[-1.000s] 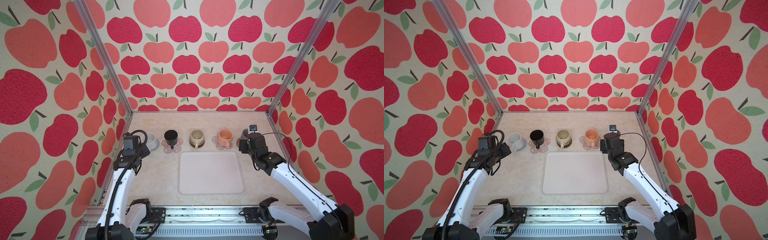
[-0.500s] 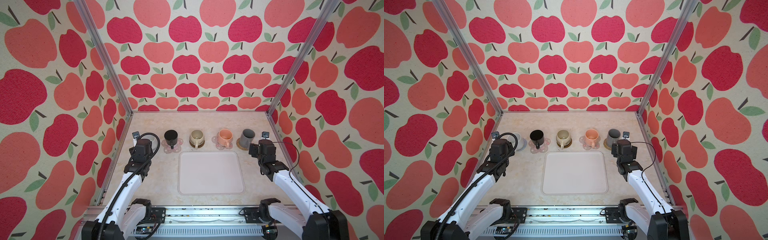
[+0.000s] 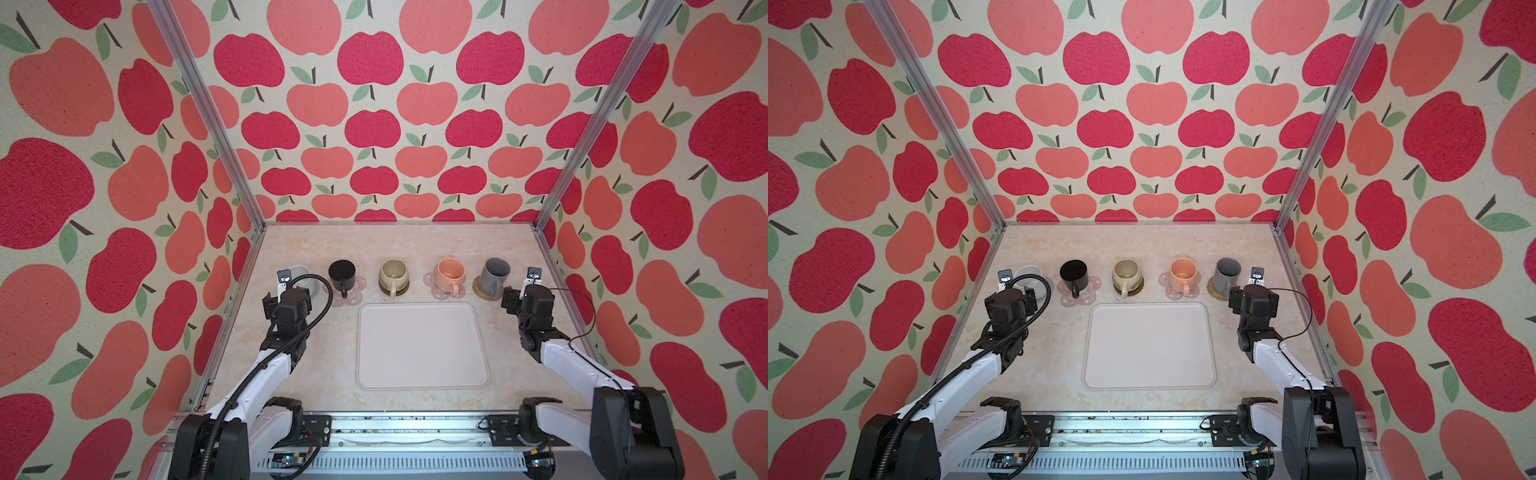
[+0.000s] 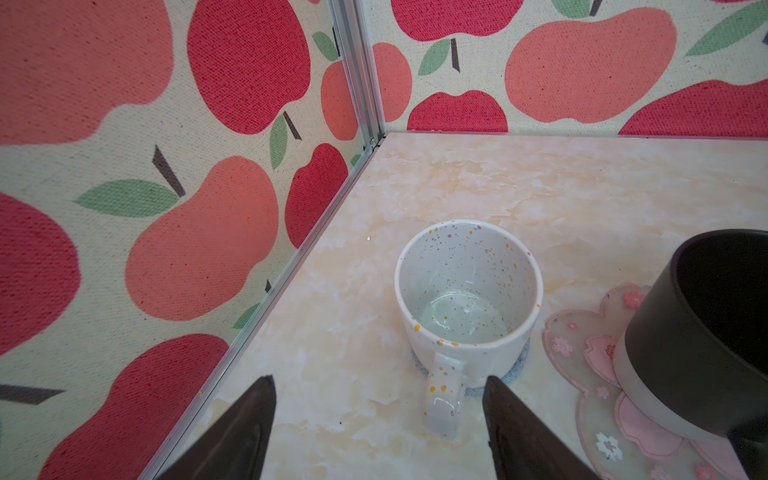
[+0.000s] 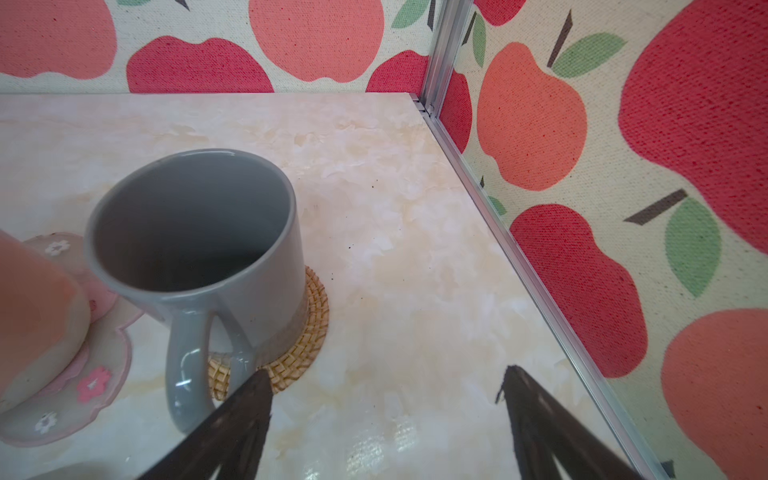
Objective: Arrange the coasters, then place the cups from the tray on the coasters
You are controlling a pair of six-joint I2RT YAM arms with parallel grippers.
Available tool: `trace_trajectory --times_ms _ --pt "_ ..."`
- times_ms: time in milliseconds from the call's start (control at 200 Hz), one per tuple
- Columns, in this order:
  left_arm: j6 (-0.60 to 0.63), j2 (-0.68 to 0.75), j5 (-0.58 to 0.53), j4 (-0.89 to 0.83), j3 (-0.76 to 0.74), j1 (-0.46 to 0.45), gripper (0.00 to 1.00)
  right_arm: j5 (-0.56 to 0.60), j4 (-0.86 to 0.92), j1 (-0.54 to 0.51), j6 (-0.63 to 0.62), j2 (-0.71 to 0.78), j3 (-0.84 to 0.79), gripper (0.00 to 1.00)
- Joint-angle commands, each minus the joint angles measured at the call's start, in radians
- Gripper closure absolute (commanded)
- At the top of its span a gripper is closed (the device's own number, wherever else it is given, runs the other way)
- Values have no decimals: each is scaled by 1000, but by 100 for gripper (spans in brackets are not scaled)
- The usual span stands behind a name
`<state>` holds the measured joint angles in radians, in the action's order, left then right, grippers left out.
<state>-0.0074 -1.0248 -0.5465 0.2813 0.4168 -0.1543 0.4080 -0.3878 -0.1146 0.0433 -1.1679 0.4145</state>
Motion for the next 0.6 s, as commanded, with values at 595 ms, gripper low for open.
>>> trace_trajectory --times_ms 595 --pt "121 -571 211 960 -166 79 1 -196 -810 29 -88 -434 -146 9"
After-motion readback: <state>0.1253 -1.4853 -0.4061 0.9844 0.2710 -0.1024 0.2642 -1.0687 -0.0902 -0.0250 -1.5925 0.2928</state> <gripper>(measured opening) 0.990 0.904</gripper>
